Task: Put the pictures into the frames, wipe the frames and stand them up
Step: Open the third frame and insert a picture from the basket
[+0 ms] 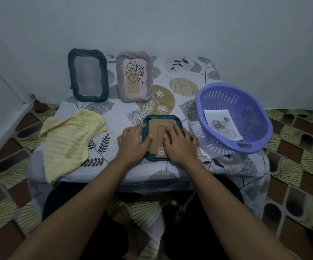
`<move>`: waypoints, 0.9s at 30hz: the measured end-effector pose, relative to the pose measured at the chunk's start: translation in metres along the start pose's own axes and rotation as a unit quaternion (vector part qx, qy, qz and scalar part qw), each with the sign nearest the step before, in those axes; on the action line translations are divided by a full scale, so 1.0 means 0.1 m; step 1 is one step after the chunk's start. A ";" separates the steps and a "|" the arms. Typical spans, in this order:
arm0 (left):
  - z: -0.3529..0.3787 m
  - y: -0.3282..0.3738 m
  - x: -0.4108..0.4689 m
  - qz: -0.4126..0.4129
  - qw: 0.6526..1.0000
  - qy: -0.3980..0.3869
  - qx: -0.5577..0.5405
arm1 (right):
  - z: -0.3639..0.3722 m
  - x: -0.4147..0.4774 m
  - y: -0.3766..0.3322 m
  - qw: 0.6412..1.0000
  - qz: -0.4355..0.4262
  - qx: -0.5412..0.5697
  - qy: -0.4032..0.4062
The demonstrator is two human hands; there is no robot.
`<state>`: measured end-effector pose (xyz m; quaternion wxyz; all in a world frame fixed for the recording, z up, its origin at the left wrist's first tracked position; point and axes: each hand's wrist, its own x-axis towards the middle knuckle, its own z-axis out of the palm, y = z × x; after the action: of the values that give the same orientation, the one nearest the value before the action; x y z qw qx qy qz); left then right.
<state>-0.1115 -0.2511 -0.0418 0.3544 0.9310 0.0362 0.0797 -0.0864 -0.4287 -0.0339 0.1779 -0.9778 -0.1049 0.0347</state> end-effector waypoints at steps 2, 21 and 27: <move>0.07 0.04 -0.02 0.008 0.999 -0.013 0.045 | 0.00 0.00 0.00 1.000 0.000 0.000 0.002; 0.22 -0.13 0.07 0.035 0.990 -0.007 0.137 | -0.31 -0.20 0.13 1.000 -0.025 0.007 0.006; 0.21 -0.13 0.05 0.042 0.991 -0.004 0.125 | -0.40 -0.43 0.18 0.996 0.007 -0.082 0.015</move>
<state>-0.1027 -0.2546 -0.0650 0.2315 0.9691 0.0055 0.0853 -0.1209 -0.4680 -0.0019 0.0981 -0.9903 -0.0976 0.0122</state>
